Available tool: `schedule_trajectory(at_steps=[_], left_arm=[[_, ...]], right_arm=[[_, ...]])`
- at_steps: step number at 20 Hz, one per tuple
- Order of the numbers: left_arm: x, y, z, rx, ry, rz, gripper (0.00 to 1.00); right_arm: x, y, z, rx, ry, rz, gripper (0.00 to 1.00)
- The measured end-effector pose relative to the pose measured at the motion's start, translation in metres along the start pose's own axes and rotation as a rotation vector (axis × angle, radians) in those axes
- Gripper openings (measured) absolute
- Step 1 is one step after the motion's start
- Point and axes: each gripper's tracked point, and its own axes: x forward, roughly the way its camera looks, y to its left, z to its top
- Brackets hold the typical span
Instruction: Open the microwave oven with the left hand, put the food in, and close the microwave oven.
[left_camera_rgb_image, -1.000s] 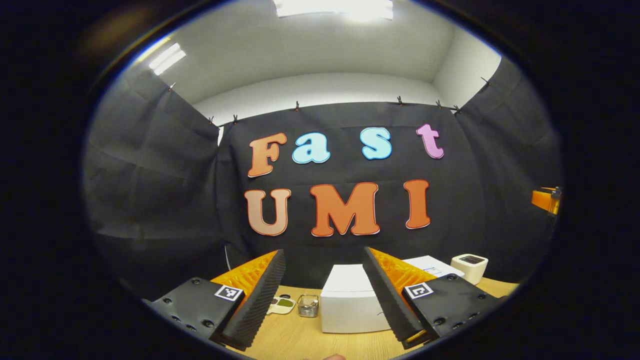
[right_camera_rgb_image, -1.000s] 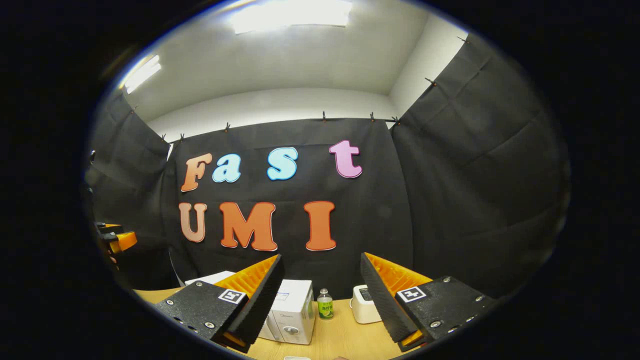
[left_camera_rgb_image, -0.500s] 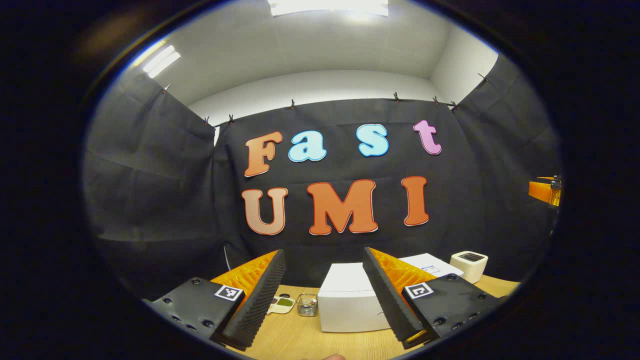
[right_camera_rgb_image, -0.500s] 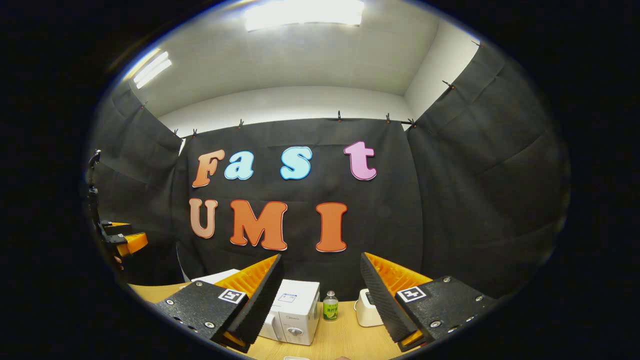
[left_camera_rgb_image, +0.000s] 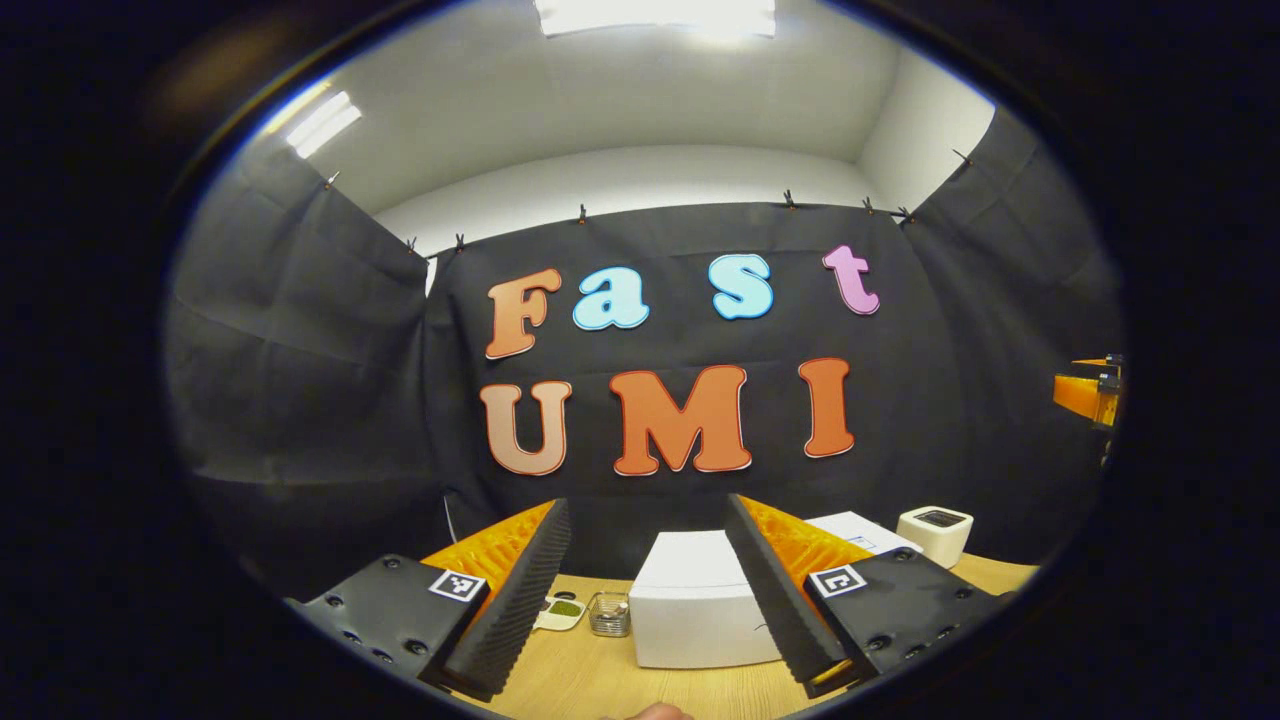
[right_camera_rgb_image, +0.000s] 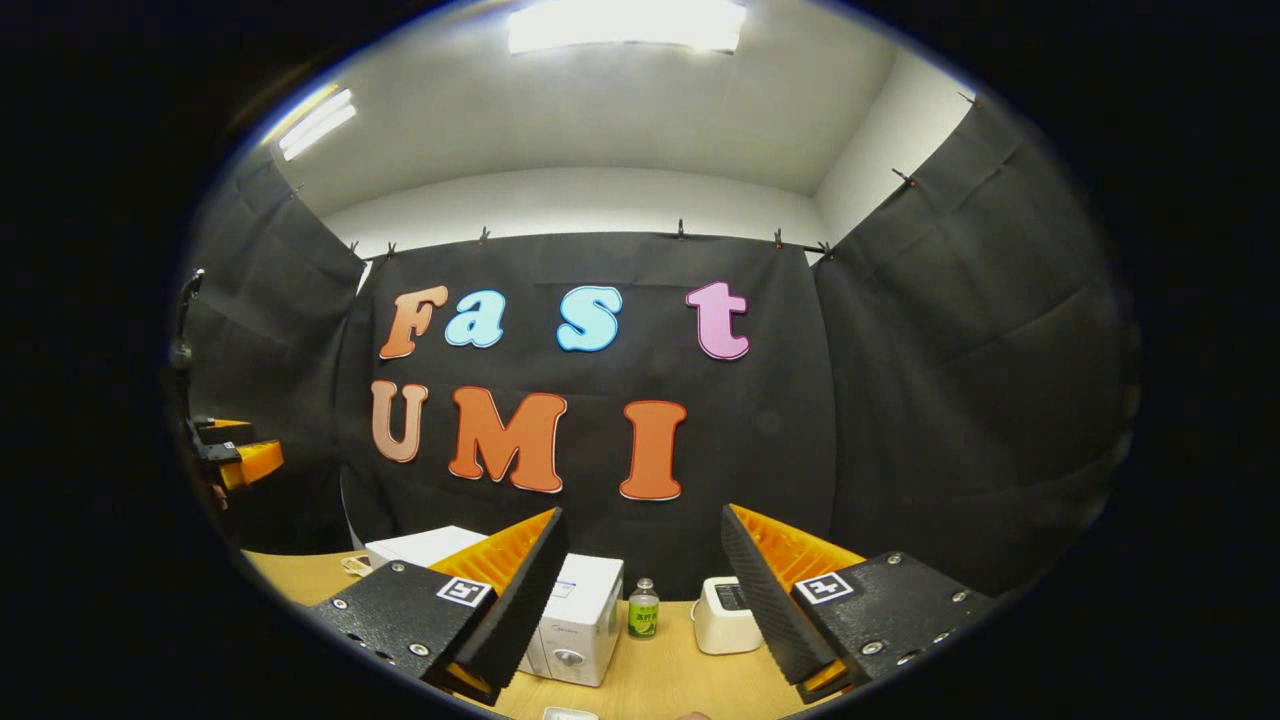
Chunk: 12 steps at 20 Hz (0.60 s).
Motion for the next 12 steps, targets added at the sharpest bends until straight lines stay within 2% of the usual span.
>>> schedule_trajectory(at_steps=[1, 4, 5, 12], left_arm=[[-0.0006, -0.0003, 0.0, 0.001, 0.001, 0.0, 0.96], [-0.0033, -0.0014, 0.0002, 0.005, -0.001, 0.001, 0.96], [-0.0041, -0.0029, 0.0006, 0.004, -0.003, -0.003, 1.0], [-0.0057, -0.0093, -0.0031, -0.01, -0.005, -0.011, 0.96]], right_arm=[[-0.0001, 0.0007, 0.0012, -0.003, -0.003, 0.0, 0.95], [-0.0037, 0.003, 0.0037, 0.002, -0.01, 0.009, 0.94], [-0.0043, 0.0038, 0.0039, 0.003, -0.013, 0.01, 0.95], [-0.0072, -0.0018, -0.0046, 0.005, 0.004, -0.001, 0.94]])
